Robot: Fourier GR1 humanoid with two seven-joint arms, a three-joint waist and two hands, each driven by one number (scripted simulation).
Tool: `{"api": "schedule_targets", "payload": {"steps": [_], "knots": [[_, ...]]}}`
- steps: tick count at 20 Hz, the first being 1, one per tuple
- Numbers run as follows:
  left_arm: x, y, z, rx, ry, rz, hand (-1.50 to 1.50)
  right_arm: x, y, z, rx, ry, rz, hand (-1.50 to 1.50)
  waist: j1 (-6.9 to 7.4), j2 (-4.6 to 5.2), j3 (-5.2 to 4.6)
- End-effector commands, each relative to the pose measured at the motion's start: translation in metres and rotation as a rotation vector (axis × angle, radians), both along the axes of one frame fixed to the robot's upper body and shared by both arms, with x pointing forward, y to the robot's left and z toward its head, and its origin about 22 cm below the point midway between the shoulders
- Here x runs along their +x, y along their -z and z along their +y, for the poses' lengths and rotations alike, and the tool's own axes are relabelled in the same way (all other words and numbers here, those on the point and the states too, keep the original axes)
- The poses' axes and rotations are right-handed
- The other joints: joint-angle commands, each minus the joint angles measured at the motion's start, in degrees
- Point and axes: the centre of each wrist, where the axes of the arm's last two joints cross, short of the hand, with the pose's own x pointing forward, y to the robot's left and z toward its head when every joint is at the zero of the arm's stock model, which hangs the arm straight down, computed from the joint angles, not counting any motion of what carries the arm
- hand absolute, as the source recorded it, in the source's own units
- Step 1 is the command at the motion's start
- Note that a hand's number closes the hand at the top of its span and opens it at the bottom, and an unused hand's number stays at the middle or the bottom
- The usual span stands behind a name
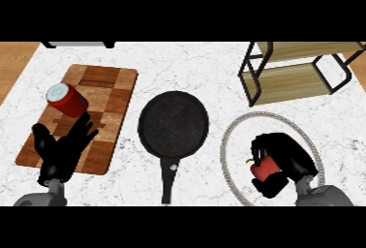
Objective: Pick the bell pepper from the placemat and place it in the tiered shelf
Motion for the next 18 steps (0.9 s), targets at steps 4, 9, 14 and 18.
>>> {"api": "schedule_targets", "payload": {"steps": [4,9,14,18], "knots": [[-0.006,0.012,0.013,0.010,-0.041,0.071,0.00,-0.017,-0.086,-0.027,0.190,-0.126,-0.218,1.50,-1.67,-0.04,-0.21],[-0.006,0.021,0.003,-0.016,-0.036,0.084,0.00,-0.035,-0.149,-0.038,0.256,-0.005,-0.404,1.50,-1.96,0.03,-0.24],[-0.007,0.007,0.011,0.000,-0.015,0.075,0.00,-0.042,-0.214,-0.065,0.225,0.087,-0.477,1.50,-0.80,0.10,-0.20],[-0.004,0.017,-0.006,0.017,-0.011,0.064,0.00,-0.033,-0.265,-0.073,0.257,0.159,-0.509,1.50,-0.55,0.18,-0.24]]}}
